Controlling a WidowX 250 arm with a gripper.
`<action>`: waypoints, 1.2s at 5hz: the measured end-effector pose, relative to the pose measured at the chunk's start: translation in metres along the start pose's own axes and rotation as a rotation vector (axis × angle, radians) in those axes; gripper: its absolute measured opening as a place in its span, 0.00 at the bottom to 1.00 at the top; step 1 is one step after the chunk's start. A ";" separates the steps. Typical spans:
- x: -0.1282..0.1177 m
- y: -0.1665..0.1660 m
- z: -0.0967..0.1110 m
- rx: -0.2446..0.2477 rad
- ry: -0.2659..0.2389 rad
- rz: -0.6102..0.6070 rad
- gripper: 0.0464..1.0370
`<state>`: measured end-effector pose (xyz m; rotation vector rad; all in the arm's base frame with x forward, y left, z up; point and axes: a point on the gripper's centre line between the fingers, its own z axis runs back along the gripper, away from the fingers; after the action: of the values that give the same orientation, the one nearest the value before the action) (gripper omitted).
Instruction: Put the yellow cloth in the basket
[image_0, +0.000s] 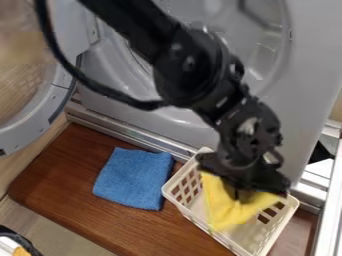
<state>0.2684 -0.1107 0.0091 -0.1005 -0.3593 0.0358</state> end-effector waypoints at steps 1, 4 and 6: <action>-0.013 0.007 -0.019 -0.050 0.002 -0.001 0.00; -0.033 0.018 -0.055 -0.063 0.052 0.036 0.03; -0.035 0.019 -0.052 -0.009 0.111 0.020 0.43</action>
<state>0.2535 -0.0982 -0.0537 -0.1148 -0.2471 0.0477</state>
